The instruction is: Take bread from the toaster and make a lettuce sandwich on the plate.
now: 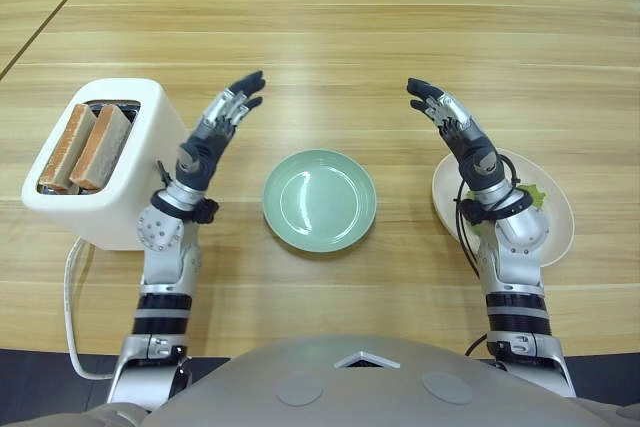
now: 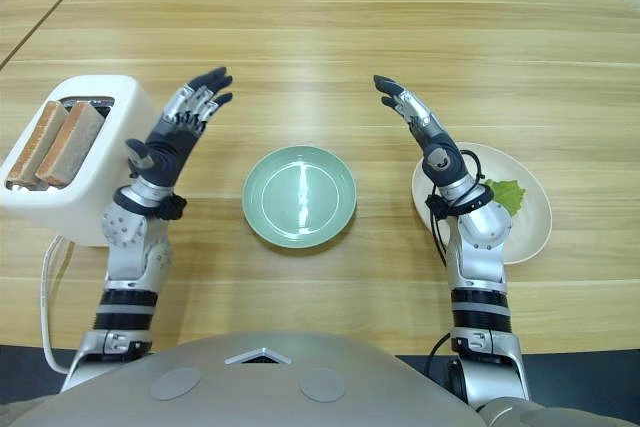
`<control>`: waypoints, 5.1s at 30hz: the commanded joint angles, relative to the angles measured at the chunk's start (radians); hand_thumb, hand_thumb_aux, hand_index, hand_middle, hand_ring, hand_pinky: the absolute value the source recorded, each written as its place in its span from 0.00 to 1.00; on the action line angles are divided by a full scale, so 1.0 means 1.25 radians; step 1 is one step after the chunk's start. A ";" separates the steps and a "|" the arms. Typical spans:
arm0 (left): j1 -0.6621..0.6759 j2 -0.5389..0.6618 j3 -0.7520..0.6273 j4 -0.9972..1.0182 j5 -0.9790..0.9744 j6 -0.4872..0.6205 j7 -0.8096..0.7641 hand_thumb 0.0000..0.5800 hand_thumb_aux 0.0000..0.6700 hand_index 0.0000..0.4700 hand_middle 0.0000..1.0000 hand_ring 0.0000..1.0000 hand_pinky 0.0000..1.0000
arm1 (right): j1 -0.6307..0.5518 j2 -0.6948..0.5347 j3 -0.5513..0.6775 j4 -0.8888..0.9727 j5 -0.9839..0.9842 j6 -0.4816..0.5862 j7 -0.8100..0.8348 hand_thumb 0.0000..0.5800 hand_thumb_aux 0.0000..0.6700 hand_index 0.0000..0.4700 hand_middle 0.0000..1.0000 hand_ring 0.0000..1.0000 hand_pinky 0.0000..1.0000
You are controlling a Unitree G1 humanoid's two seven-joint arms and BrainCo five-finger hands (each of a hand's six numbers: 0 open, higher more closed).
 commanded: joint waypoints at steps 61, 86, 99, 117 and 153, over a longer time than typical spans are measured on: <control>0.436 0.345 0.492 -0.291 0.685 0.428 0.260 0.60 0.37 0.37 0.00 0.00 0.00 | -0.007 -0.123 0.019 0.049 0.020 -0.037 -0.020 0.00 0.00 0.00 0.00 0.00 0.00; 0.369 0.316 0.467 -0.281 0.580 0.366 0.303 1.00 1.00 1.00 0.00 0.00 0.00 | -0.005 -0.127 0.021 0.039 0.018 -0.035 -0.027 0.00 0.00 0.00 0.00 0.00 0.00; 0.209 0.348 0.560 -0.306 0.421 0.346 0.351 1.00 1.00 1.00 0.00 0.00 0.00 | -0.024 -0.119 0.033 0.067 0.011 -0.049 -0.032 0.00 0.00 0.00 0.00 0.00 0.00; 0.010 0.117 -0.003 -0.390 0.366 0.458 0.316 1.00 1.00 1.00 0.00 0.00 0.00 | -0.113 -0.104 0.067 0.142 -0.005 -0.074 -0.029 0.00 0.00 0.00 0.00 0.00 0.00; 0.304 0.100 -0.341 -0.399 1.086 0.365 0.627 0.00 0.00 0.00 0.00 0.00 0.00 | 0.005 -0.406 -0.062 0.049 -0.068 -0.084 0.095 0.00 0.00 0.00 0.00 0.00 0.00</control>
